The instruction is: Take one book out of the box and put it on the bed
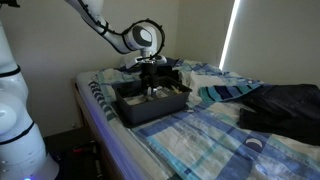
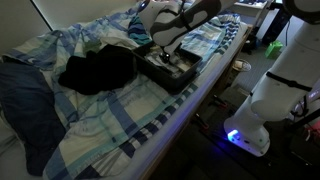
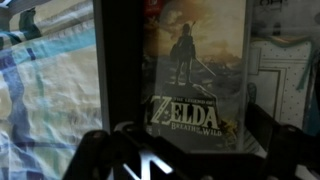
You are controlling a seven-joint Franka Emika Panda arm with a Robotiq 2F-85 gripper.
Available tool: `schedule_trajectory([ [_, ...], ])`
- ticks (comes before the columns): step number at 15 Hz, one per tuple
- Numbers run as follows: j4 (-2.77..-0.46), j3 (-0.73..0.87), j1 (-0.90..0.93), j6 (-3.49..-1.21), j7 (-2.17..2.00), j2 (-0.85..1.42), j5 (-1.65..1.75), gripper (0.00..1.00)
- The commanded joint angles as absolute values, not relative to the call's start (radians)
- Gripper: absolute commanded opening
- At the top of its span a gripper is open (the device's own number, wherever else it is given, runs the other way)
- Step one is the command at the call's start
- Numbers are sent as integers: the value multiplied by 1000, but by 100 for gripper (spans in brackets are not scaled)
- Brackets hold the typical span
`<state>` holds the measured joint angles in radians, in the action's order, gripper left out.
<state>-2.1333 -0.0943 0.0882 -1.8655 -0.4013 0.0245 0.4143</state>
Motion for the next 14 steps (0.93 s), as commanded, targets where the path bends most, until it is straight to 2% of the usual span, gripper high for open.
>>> schedule_trajectory([
  [1,-2142,-92,94,-1872,-444,12,471,100],
  [14,-2128,-90,96,-1836,-489,-15,566,100],
])
